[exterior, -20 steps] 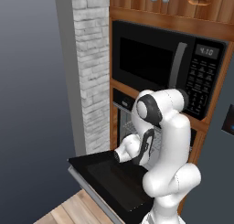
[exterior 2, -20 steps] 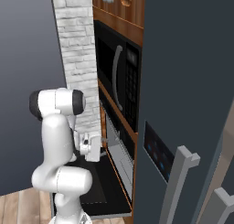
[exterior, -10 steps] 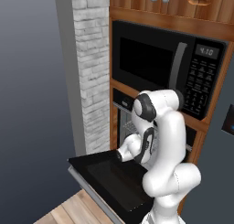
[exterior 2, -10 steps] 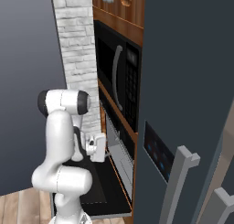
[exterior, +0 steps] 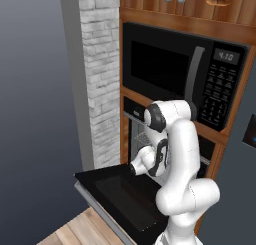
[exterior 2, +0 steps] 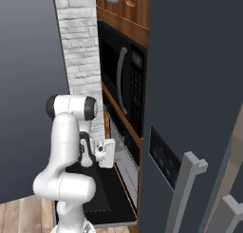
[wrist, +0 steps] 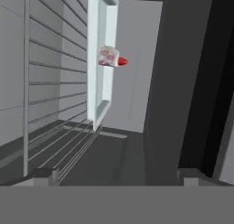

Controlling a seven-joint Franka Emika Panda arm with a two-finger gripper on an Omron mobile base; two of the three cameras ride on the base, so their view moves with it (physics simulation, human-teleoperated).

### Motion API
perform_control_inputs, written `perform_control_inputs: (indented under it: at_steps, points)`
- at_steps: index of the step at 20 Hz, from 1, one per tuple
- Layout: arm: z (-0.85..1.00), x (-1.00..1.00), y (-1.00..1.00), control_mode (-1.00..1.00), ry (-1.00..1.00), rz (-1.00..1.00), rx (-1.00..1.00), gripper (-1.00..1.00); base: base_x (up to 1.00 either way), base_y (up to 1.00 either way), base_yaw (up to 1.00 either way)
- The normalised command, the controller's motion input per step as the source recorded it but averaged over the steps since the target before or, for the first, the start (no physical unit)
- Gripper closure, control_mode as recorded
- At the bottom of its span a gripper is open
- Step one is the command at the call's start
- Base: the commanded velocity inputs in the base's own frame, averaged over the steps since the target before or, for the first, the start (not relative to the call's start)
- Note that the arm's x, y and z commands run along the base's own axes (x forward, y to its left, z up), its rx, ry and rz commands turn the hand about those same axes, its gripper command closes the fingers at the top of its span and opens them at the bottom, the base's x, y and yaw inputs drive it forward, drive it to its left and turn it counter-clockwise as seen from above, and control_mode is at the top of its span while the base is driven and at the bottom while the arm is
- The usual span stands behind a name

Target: Take the baked cake out of the oven and place it on the plate for cooling. Then close the oven door.

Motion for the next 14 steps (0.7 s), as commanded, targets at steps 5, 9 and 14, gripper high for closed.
perform_control_inputs:
  at_steps: [5, 9, 14]
  points:
    - [-0.34, 0.42, -0.14, -1.0, 0.0, 0.0, 0.0, -1.0, 0.0, 0.0, 0.0]
    - [-0.41, 0.47, -0.13, -1.0, 0.02, 0.0, 0.0, -1.0, 0.0, 0.0, 0.0]
    - [-0.46, 0.46, -0.11, -1.0, 0.04, 0.0, 0.0, -1.0, 0.0, 0.0, 0.0]
